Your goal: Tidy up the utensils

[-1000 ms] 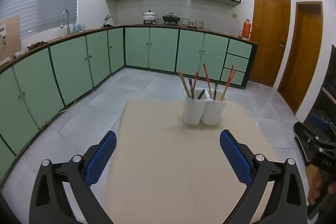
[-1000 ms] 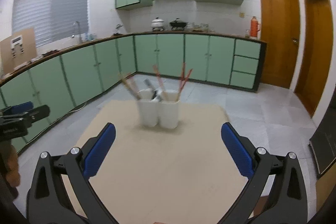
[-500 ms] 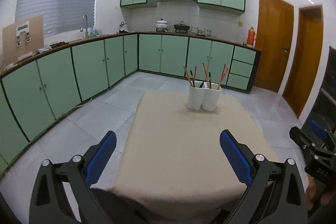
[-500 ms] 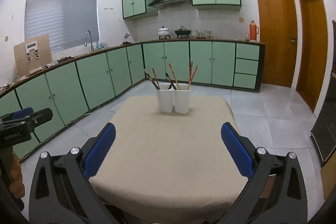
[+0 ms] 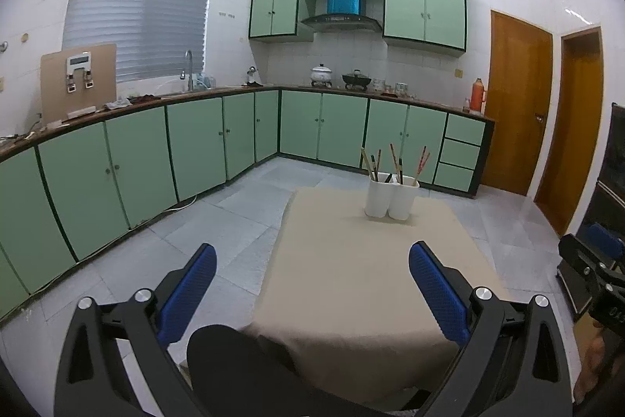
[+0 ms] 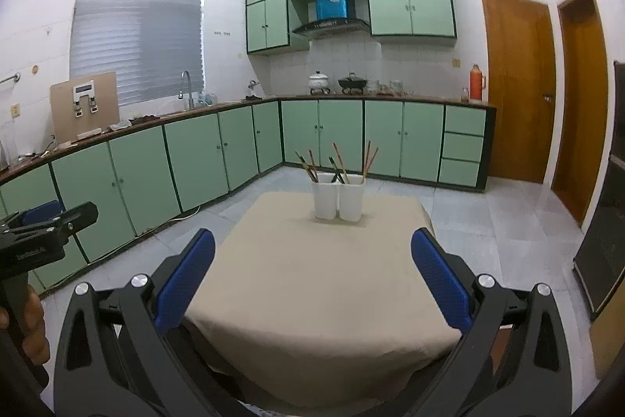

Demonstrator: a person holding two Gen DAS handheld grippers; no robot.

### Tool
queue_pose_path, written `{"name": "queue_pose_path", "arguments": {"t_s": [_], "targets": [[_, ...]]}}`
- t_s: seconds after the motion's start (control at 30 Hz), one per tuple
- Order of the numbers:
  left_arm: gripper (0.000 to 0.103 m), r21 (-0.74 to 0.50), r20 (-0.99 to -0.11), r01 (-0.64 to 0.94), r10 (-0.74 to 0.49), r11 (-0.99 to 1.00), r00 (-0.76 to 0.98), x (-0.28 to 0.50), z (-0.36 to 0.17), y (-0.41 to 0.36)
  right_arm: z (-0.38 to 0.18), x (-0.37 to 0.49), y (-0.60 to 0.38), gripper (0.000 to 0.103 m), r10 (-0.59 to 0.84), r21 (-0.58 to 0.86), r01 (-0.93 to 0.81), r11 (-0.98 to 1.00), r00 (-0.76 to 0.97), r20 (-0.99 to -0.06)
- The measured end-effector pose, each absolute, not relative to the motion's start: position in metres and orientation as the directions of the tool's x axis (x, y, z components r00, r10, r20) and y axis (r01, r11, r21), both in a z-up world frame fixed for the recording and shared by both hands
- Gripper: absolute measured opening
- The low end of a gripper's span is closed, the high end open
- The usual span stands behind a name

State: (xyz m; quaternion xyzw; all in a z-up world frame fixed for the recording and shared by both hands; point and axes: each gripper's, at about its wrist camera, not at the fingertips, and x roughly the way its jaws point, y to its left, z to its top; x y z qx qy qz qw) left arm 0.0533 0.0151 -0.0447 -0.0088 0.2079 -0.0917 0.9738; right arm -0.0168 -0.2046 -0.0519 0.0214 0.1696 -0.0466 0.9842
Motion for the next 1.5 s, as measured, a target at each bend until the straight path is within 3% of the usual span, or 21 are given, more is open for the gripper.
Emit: {"name": "queue_pose_path", "arguments": {"t_s": [0.33,1.5], "targets": [[0.097,-0.046,-0.346,0.17,-0.175,0.984,0.922,0.035,-0.033,0.023,-0.036,-0.027,-0.197,0.097,-0.075,0.009,0.081,0.997,0.953,-0.295],[0.097,-0.033,-0.338,0.194,-0.194,0.98,0.921,0.026,-0.032,0.011,-0.048,-0.036,-0.214,0.097,-0.121,0.057,0.145,0.988,0.946,-0.3]]}}
